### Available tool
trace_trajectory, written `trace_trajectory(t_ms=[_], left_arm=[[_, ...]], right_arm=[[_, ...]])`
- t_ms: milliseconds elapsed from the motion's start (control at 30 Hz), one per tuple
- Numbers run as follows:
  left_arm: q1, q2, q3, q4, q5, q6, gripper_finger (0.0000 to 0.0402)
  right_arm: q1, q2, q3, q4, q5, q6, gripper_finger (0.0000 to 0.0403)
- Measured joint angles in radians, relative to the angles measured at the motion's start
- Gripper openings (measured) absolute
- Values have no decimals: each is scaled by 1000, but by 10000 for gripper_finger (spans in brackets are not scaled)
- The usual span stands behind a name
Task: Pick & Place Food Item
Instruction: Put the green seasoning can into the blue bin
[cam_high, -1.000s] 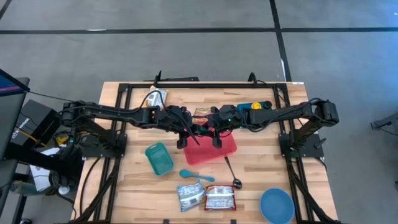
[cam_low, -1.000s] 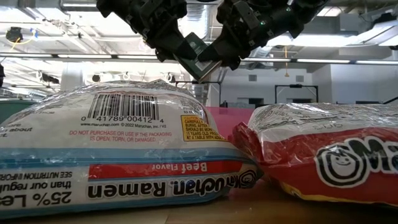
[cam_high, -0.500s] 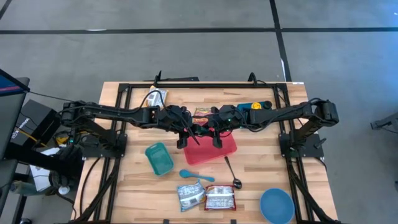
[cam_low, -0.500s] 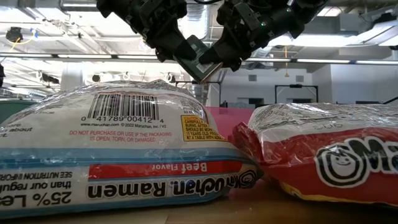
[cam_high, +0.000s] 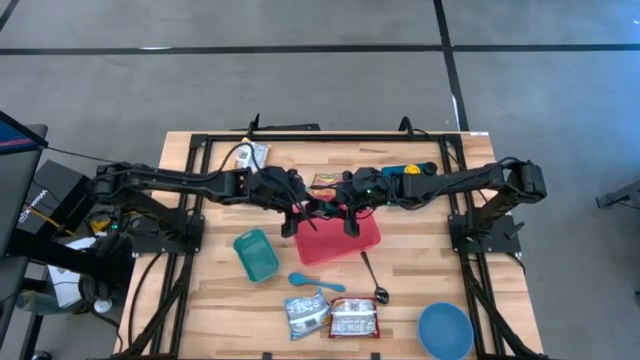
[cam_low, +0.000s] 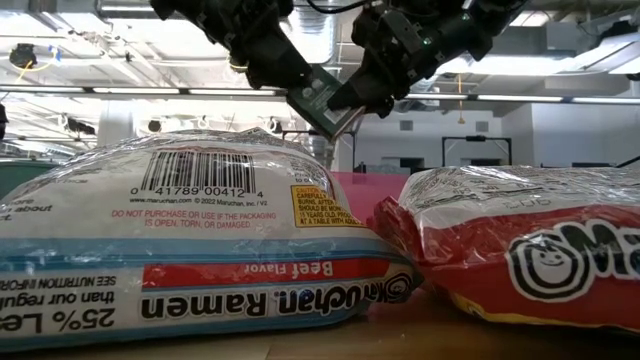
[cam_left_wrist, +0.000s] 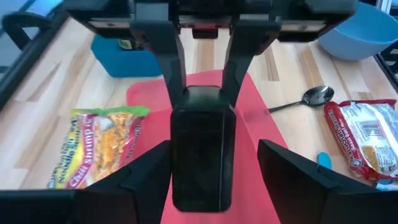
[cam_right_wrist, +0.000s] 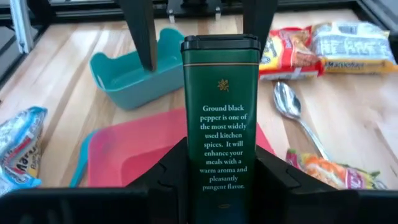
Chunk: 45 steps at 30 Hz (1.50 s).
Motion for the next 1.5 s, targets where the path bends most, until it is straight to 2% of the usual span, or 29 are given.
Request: trace_trajectory(t_ms=[367, 667, 833, 1133, 1300, 1500], left_arm=[[14, -58, -1, -39, -1, 5, 211], [51, -55, 0, -89, -49, 29, 193], [83, -55, -28, -85, -54, 21, 182], [90, -113, -197, 134, -39, -40, 166], [89, -156, -297, 302, -20, -87, 163], [89, -175, -408, 511, -17, -90, 163]], right_arm=[[2, -39, -1, -75, 3, -3, 107], [10, -32, -1, -147, 4, 19, 107], [17, -32, -14, -123, 47, 26, 107], [15, -32, -163, 136, 81, 54, 107], [14, -33, -191, 274, 85, 60, 107], [5, -32, -194, 349, 96, 60, 107]])
